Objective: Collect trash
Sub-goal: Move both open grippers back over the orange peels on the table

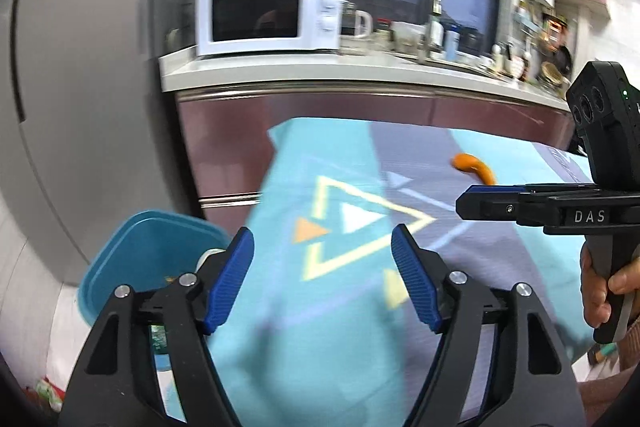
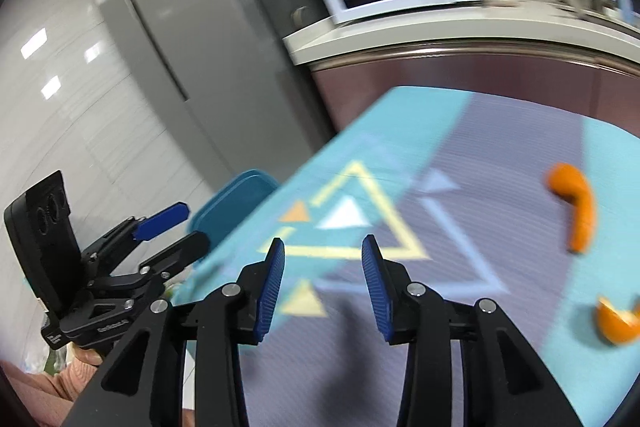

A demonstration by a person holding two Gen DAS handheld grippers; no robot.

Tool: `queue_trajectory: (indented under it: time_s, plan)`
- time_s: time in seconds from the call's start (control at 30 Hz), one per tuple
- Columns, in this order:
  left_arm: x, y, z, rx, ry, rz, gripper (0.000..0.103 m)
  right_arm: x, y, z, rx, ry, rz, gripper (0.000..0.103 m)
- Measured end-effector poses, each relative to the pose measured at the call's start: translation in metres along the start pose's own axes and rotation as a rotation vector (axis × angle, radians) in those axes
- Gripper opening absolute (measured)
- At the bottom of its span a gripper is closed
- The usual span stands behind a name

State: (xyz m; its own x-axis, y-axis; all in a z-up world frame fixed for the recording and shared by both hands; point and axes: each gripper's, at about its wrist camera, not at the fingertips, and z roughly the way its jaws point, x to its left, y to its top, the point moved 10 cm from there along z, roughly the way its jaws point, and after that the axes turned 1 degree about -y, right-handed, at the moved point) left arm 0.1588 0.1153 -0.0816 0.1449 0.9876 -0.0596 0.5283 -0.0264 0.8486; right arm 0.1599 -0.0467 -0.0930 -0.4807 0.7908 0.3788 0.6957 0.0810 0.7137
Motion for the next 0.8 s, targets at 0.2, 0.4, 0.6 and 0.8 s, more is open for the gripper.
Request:
queue_trajectory:
  time_s: [0.2, 0.4, 0.6, 0.8]
  plan:
    - [-0.059, 0.004, 0.012, 0.006, -0.06, 0.055, 0.076, -0.045, -0.015, -0.04, -0.05, -0.079, 0.055, 0.042]
    - [-0.102, 0.002, 0.025, 0.03, -0.109, 0.098, 0.078, -0.088, -0.024, -0.069, -0.094, -0.163, 0.118, 0.045]
    - [-0.134, 0.004, 0.04, 0.056, -0.163, 0.143, 0.079, -0.144, -0.033, -0.104, -0.136, -0.262, 0.205, 0.047]
    - [-0.165, 0.004, 0.056, 0.086, -0.219, 0.175, 0.079, -0.189, -0.04, -0.115, -0.138, -0.294, 0.295, 0.047]
